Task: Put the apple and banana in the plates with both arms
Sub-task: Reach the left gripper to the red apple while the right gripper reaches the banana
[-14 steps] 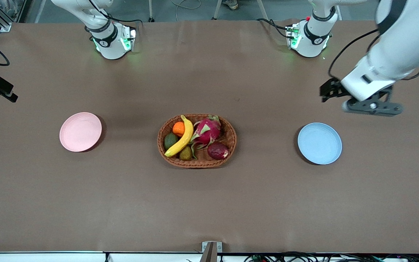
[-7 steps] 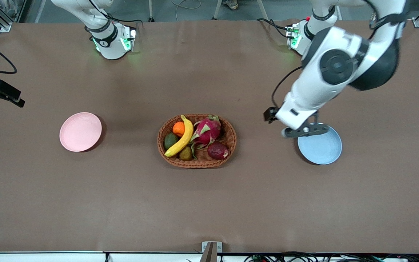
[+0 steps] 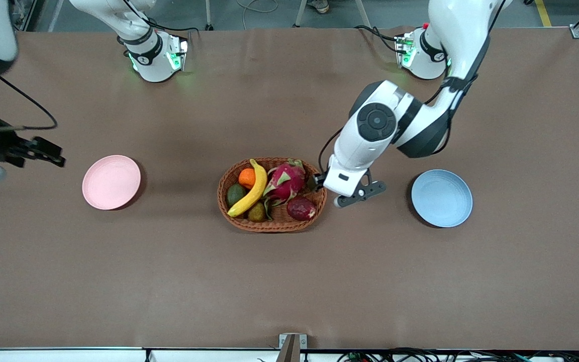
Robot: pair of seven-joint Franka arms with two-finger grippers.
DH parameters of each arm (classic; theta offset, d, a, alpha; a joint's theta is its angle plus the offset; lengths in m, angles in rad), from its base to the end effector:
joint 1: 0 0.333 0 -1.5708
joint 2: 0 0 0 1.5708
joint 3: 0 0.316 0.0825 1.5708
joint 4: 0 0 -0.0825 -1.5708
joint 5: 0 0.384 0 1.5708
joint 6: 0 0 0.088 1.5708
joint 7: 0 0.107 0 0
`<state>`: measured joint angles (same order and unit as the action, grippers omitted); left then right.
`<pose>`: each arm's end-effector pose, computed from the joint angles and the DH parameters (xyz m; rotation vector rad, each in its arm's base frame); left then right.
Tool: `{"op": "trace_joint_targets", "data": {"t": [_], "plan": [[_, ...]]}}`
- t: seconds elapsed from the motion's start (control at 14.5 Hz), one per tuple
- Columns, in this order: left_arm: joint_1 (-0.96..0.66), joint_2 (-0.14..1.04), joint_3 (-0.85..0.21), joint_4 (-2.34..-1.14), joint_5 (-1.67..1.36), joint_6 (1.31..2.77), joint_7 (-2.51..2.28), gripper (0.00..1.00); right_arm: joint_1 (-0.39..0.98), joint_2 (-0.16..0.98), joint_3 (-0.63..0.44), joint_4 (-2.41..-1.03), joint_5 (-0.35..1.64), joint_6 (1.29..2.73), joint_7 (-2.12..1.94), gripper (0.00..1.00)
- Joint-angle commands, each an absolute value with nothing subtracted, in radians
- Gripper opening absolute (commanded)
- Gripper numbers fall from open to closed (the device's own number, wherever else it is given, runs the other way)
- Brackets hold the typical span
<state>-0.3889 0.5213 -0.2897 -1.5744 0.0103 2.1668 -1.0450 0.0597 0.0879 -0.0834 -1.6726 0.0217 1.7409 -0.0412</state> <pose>0.5611 -0.4146 0.3568 2.9244 0.5991 -0.0605 0.5883 -0.0103 0.5406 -3.1267 -0.0217 0.0294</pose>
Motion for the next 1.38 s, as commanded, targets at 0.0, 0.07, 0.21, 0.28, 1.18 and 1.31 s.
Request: {"op": "trace_joint_targets", "data": {"t": [0.0, 0.07, 0.21, 0.28, 1.18, 1.31], "plan": [[-0.419, 0.592, -0.284, -1.539, 0.012, 2.242, -1.124, 1.00, 0.136, 0.167, -0.087, -1.657, 0.017, 1.755, -0.015, 1.00], [-0.429, 0.613, -0.284, -1.539, 0.012, 2.278, -1.159, 1.00, 0.176, 0.185, -0.087, -1.661, 0.024, 1.781, 0.032, 1.00], [-0.443, 0.650, -0.282, -1.539, 0.012, 2.348, -1.221, 1.00, 0.260, 0.230, -0.087, -1.667, 0.049, 1.825, 0.197, 1.00], [-0.452, 0.669, -0.279, -1.539, 0.012, 2.376, -1.242, 1.00, 0.303, 0.254, -0.087, -1.670, 0.067, 1.844, 0.286, 1.00], [-0.479, 0.782, -0.265, -1.537, 0.014, 2.577, -1.259, 0.91, 0.618, 0.566, -0.087, -1.625, 0.166, 2.171, 1.075, 0.95], [-0.486, 0.782, -0.253, -1.537, 0.014, 2.577, -1.258, 0.79, 0.623, 0.601, -0.087, -1.602, 0.166, 2.171, 1.130, 0.89]]}}
